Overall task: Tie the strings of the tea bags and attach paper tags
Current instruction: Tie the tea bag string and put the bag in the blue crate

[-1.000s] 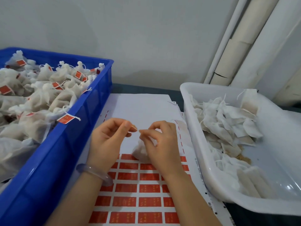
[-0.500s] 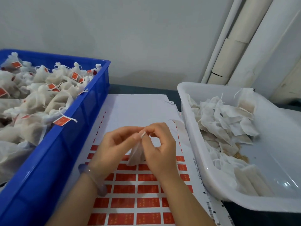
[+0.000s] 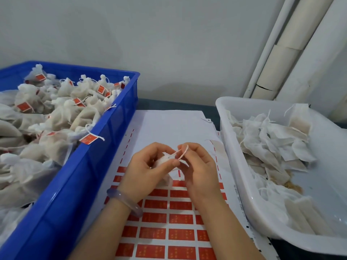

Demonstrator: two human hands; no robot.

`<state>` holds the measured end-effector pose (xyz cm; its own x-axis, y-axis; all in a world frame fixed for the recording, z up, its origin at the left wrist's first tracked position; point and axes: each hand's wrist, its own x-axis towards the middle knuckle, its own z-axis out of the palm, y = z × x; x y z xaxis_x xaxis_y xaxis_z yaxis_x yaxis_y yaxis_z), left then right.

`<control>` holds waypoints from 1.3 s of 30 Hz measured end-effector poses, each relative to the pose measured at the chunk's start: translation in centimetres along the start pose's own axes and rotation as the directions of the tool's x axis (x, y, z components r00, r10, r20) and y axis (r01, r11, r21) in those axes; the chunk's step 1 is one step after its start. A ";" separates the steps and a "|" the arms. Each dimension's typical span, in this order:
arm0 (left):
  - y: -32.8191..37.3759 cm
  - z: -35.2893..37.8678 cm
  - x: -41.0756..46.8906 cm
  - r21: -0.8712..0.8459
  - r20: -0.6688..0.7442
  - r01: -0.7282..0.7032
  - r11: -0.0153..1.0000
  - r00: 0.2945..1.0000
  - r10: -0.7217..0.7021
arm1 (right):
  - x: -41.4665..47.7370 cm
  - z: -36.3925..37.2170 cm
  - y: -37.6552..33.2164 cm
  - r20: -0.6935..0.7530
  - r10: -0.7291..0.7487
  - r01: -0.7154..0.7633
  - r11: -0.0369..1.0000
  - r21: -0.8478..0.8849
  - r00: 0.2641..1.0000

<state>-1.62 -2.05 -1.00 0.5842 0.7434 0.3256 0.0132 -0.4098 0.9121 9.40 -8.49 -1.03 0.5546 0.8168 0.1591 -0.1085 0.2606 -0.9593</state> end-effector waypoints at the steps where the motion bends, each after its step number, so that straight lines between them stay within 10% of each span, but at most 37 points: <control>1: 0.0 0.0 0.0 0.020 0.005 -0.008 1.000 1.000 0.008 | 0.1 -0.2 -0.1 -0.019 -0.002 0.003 0.999 0.046 1.000; 10: -0.6 -0.5 0.1 0.211 -0.118 0.028 0.977 0.993 -0.003 | 0.1 -0.1 0.0 -0.003 0.079 -0.072 0.925 0.373 0.997; 20: 0.4 -0.6 0.3 -0.195 -0.061 0.152 0.969 0.984 -0.167 | -0.7 0.3 0.3 -0.040 -0.175 0.167 0.976 -0.142 0.984; 27: 0.2 -0.8 0.1 -0.128 0.082 0.084 0.988 0.994 -0.073 | -0.7 -0.1 0.2 0.191 -0.211 0.264 0.910 -0.319 0.959; 39: -0.2 0.2 -0.2 0.386 -0.007 -0.166 0.908 0.983 0.183 | -0.5 0.1 1.0 0.062 -0.379 0.342 0.738 -0.582 0.923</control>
<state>-1.58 -2.16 -1.30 0.5715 0.6594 0.4885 0.2278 -0.6993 0.6775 8.93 -8.62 -2.08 0.5018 0.6873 0.5252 0.5898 0.1722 -0.7890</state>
